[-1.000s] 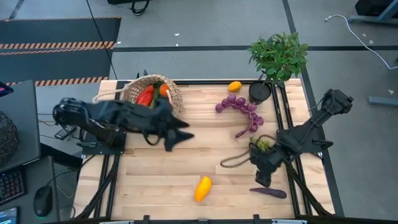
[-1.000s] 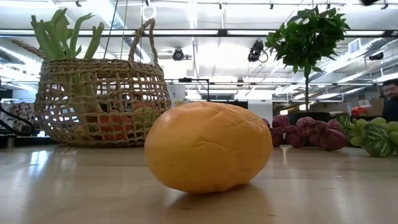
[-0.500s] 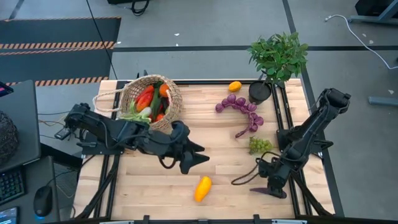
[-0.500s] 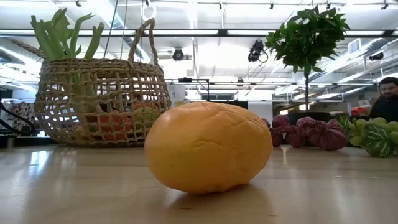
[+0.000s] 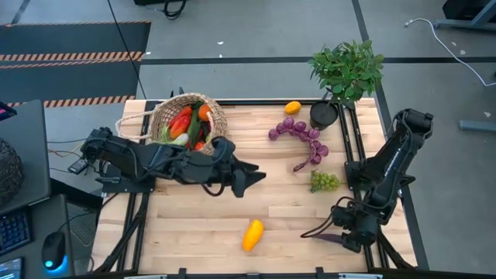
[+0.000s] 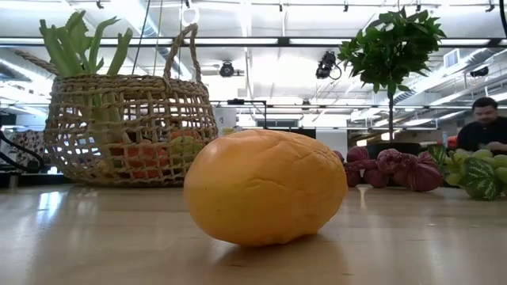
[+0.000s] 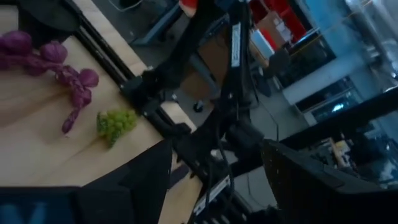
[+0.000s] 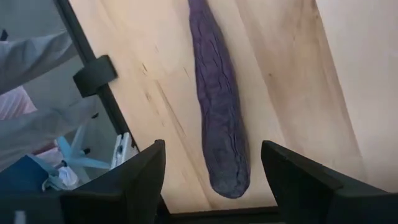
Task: Build produce basket
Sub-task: Put the violet eggplant into the brown basket
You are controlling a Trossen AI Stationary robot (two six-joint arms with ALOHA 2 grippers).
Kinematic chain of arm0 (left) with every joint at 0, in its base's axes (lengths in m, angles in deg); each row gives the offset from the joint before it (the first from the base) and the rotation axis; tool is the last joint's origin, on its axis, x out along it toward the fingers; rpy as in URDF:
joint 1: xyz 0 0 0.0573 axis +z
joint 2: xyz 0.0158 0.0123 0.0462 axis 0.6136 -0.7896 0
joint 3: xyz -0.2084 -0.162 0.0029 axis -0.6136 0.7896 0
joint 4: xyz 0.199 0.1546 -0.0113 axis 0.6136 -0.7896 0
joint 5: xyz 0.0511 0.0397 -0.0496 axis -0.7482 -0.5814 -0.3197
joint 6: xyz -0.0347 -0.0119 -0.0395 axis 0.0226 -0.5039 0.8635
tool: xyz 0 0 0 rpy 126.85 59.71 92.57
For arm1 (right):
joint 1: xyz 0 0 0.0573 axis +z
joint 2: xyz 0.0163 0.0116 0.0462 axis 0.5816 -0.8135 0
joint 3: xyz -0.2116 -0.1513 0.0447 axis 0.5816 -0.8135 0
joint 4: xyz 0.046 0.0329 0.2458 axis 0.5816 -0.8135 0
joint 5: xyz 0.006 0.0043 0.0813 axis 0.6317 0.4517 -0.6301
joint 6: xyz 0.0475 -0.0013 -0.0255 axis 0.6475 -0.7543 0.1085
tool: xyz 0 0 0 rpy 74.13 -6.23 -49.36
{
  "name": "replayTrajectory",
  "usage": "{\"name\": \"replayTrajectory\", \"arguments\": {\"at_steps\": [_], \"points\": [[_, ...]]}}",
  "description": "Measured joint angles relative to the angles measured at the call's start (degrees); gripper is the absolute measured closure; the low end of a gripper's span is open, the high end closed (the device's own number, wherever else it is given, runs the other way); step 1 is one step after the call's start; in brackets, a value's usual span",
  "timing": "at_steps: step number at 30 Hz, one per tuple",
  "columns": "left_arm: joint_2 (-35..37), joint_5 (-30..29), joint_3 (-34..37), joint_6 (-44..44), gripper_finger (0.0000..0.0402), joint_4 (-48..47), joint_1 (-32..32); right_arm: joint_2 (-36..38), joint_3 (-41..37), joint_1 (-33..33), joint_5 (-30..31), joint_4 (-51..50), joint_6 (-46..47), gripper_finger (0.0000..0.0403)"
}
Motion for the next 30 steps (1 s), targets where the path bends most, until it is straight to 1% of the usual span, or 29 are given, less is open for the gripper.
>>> {"name": "replayTrajectory", "arguments": {"at_steps": [4,8,12,16,18,20,23,27,30], "points": [[0.0,0.03,-0.02,-0.17,0.0152,3.22,0.21,0.0,-2.35,2.7,3.22,0.96,5.02,0.0135],[0.05,0.17,-0.02,0.39,0.0158,5.3,0.78,0.0,-4.19,5.03,3.76,1.99,9.05,0.0135],[0.61,-0.13,-0.06,-0.02,0.0164,8.59,0.94,-0.04,-4.67,7.51,4.68,2.61,11.21,0.0135],[0.52,-0.04,-0.09,-0.04,0.0171,8.77,0.87,-3.06,-4.74,10.07,4.24,3.94,12.02,0.0135],[0.52,-0.04,-0.07,-0.04,0.0174,8.79,0.87,-5.68,-4.73,10.99,3.62,7.61,12.24,0.0135],[0.52,-0.07,-0.07,-0.09,0.0175,8.79,0.87,-8.18,-4.04,11.76,3.35,7.62,10.85,0.0135],[0.52,-0.07,-0.07,-0.46,0.0179,8.9,0.87,-11.48,-1.16,11.81,2.95,4.11,10.11,0.0135],[0.52,0.56,-0.07,-0.72,0.0179,8.84,0.8,-13.47,3.3,11.66,4.49,-0.32,9.53,0.0143],[0.52,0.6,-0.07,-0.7,0.018,8.84,0.78,-15.24,4.07,11.58,5.53,1.4,8.14,0.0153]]}}
